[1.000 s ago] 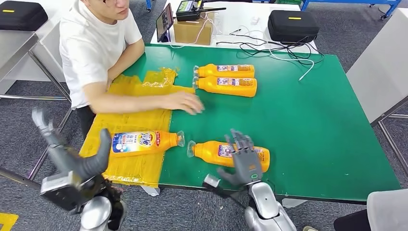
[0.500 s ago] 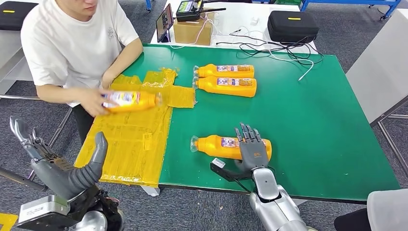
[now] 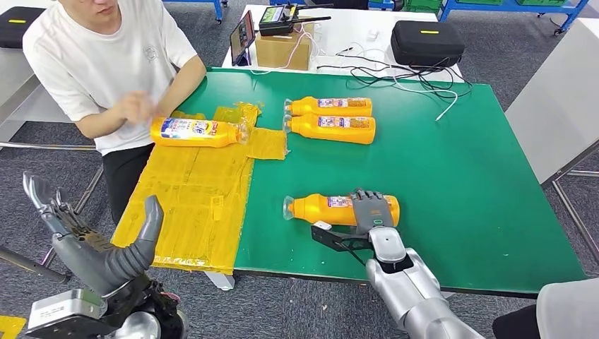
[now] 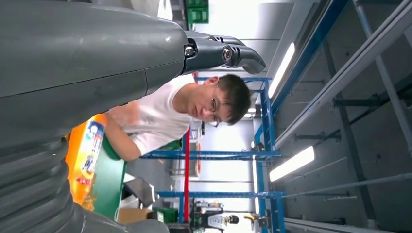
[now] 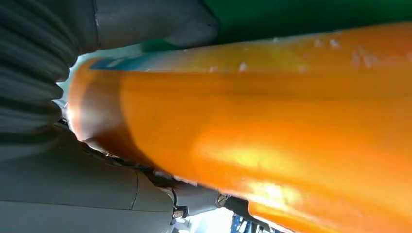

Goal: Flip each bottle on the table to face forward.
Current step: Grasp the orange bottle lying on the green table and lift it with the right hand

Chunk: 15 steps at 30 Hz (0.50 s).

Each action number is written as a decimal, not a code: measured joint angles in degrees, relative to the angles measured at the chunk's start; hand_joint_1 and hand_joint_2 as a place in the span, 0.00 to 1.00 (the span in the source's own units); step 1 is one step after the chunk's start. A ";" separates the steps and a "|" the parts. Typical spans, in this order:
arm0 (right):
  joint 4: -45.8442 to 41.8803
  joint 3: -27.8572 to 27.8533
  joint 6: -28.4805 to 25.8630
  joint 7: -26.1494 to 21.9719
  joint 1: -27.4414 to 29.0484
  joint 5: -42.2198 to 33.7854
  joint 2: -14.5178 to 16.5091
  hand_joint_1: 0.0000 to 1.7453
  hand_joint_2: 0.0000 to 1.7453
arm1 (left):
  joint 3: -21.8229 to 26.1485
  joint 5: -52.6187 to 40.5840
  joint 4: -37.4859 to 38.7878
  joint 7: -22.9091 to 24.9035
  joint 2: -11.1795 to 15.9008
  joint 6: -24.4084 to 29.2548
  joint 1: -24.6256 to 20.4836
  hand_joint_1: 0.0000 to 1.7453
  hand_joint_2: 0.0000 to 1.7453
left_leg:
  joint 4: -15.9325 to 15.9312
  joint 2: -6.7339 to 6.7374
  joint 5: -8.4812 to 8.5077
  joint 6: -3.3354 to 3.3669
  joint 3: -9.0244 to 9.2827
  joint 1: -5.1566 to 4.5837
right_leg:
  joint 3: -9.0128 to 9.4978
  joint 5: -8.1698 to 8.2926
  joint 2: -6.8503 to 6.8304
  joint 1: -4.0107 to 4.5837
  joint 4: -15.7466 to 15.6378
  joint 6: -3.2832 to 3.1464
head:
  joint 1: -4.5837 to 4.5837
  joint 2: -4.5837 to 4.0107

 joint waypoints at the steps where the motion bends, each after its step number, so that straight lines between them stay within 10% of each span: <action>1: 0.00 0.15 0.31 -0.22 -0.12 -0.76 -0.27 1.00 1.00 | -0.22 0.14 0.02 0.00 0.09 0.00 0.06 0.00 1.00 | 0.00 -0.01 0.01 0.02 0.01 0.00 | 0.02 0.00 0.00 0.00 0.00 0.00 | -0.01 0.00; 7: -0.42 0.50 0.59 -5.13 -0.67 -8.49 -1.80 1.00 1.00 | -1.61 1.36 0.63 0.00 0.67 0.00 0.16 0.00 1.00 | 0.01 -0.05 -0.01 0.02 0.01 0.00 | 0.08 0.00 -0.01 0.00 -0.01 0.01 | 0.01 0.01; 15: -10.56 -1.87 -9.44 -23.04 7.56 -33.21 -2.53 1.00 1.00 | -2.13 7.40 10.60 7.17 1.58 -0.16 -0.79 0.00 1.00 | 0.01 0.09 -0.11 -0.04 0.05 0.00 | 0.60 0.08 0.15 0.01 -0.08 0.03 | 0.01 0.01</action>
